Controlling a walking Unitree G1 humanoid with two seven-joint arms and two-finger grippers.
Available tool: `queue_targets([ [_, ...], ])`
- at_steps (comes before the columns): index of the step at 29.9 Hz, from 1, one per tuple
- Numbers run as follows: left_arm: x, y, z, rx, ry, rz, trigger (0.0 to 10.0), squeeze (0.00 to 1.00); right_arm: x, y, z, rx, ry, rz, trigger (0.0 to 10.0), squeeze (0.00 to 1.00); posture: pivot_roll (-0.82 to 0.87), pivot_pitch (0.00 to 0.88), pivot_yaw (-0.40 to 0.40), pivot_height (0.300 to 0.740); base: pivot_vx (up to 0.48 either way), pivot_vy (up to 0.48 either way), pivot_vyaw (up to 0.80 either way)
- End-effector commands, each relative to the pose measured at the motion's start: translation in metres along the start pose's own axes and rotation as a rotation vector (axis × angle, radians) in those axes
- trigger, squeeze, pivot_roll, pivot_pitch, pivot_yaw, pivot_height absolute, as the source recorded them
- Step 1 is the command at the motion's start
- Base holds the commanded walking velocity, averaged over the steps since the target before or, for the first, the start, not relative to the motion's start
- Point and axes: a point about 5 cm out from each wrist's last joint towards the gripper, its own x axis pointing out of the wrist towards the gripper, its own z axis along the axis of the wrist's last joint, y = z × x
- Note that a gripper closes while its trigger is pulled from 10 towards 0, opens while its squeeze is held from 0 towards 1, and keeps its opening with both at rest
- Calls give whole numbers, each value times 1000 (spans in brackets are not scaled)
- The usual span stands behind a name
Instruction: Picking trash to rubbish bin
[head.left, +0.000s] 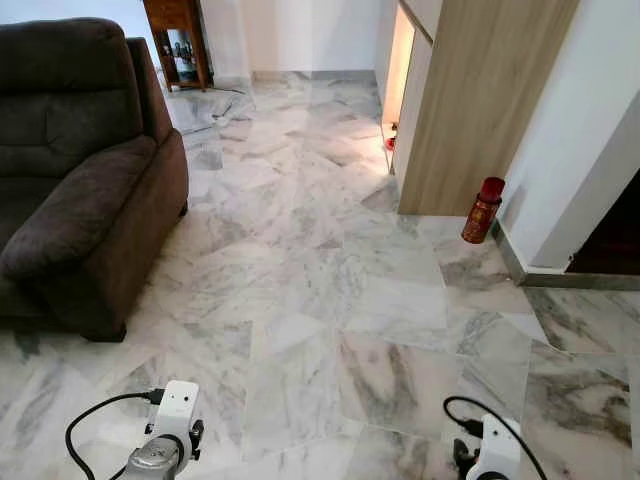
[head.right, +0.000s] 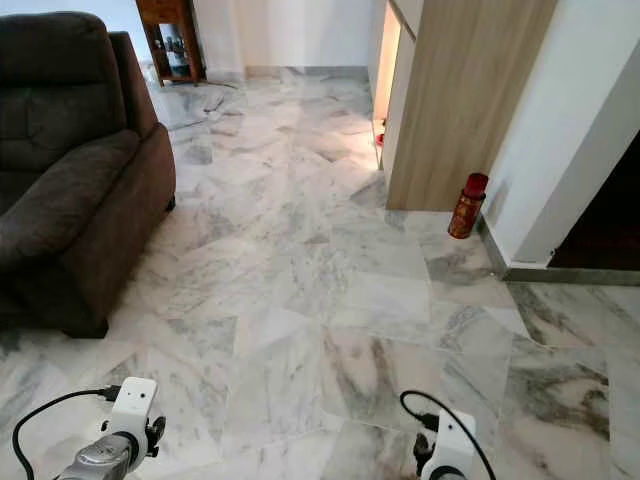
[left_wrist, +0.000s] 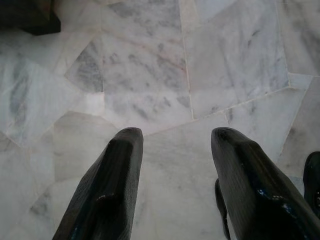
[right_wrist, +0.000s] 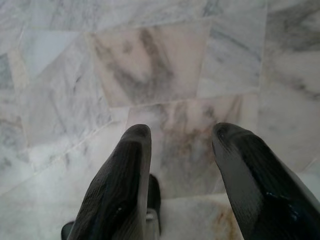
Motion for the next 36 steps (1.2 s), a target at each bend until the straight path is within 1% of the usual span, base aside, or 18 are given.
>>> queue_targets([
  [1,0,2,-3,-17,24,2,10000,0,-1,2,-5,24,14,3,10000,0,104,0,-11,740,0,0,0],
  [10,1,3,2,-30,10,1,10000,0,0,1,-1,46,5,-1,10000,0,95,0,-9,740,0,0,0],
  [13,2,0,7,-34,-2,-5,10000,0,1,1,2,57,-1,-4,10000,0,89,7,-5,740,0,0,0],
  [18,2,-3,8,-32,-3,-15,10000,0,1,1,3,81,-5,-3,10000,0,89,17,-3,740,0,0,0],
  [20,3,-4,9,-47,-8,-16,10000,0,1,1,3,87,-7,-4,10000,0,92,21,-2,740,0,0,0],
  [25,3,-5,10,-44,-12,-25,10000,0,1,2,2,84,-6,-2,10000,0,96,23,-4,740,0,0,0],
  [28,2,-6,10,-13,-23,-41,10000,0,1,2,3,77,-7,2,10000,0,102,26,-4,740,0,0,0],
  [30,2,-6,11,-9,-26,-40,10000,0,1,2,3,76,-8,3,10000,0,102,26,-4,740,0,0,0],
  [32,2,-6,11,-4,-30,-46,10000,0,1,3,3,55,-7,13,10000,0,103,27,0,740,0,0,0],
  [35,2,-11,11,46,-37,-91,10000,0,1,9,2,-61,1,63,10000,0,103,27,0,740,0,0,0],
  [36,2,-11,11,46,-37,-91,10000,0,1,9,2,-61,1,63,10000,0,103,27,0,740,0,0,0],
])
